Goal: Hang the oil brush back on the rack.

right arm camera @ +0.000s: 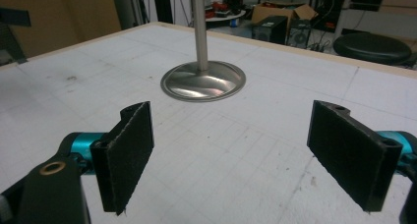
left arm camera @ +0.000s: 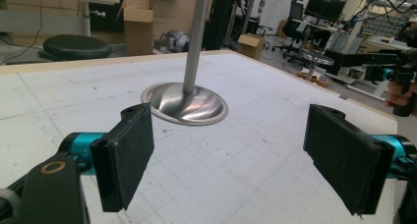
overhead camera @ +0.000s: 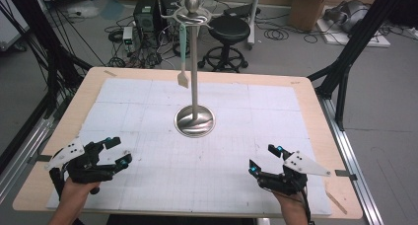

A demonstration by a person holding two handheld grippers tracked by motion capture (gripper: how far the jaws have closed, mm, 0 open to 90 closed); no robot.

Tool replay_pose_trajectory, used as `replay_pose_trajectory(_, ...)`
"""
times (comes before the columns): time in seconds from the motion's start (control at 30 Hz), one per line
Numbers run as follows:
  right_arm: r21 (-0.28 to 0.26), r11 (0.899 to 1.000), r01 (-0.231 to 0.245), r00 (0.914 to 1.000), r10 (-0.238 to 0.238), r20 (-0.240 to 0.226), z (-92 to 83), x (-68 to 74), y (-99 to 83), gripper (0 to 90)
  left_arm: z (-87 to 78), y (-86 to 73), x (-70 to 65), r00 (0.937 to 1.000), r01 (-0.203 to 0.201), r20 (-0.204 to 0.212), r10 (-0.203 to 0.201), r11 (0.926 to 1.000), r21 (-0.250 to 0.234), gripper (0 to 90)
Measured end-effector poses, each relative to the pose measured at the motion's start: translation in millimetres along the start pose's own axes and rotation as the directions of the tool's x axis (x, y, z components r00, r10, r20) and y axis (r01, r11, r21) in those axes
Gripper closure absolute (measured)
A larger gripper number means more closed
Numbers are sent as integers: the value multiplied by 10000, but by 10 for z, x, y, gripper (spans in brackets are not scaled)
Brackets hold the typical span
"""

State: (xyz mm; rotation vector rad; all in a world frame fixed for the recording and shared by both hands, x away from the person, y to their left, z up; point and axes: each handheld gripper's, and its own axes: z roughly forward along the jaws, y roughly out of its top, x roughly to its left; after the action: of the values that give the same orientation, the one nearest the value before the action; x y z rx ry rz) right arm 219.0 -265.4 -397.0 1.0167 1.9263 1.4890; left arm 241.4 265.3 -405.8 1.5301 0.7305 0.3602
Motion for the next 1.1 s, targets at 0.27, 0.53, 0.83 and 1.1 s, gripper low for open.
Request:
replay_pose_trajectory(0.27, -232, 9997, -88, 9994, 95, 330, -86, 3, -13, 165, -2, -13, -32, 9999, -125, 75, 125, 9999, 95, 196)
replay_pose_trajectory(0.53, -332, 9994, -102, 9987, 118, 495, -106, -9, -14, 165, -1, -42, -75, 9994, -310, 152, 305, 9990, 337, 200)
replay_pose_trajectory(0.83, -215, 9996, -161, 9989, 171, 447, -88, -16, -20, 165, 3, -70, -62, 9999, -120, 60, 118, 9995, 284, 201)
replay_pose_trajectory(1.1, -217, 9995, -217, 9986, 228, 477, -94, -33, -28, 165, 1, -70, -54, 10000, -89, 16, 88, 9995, 303, 201)
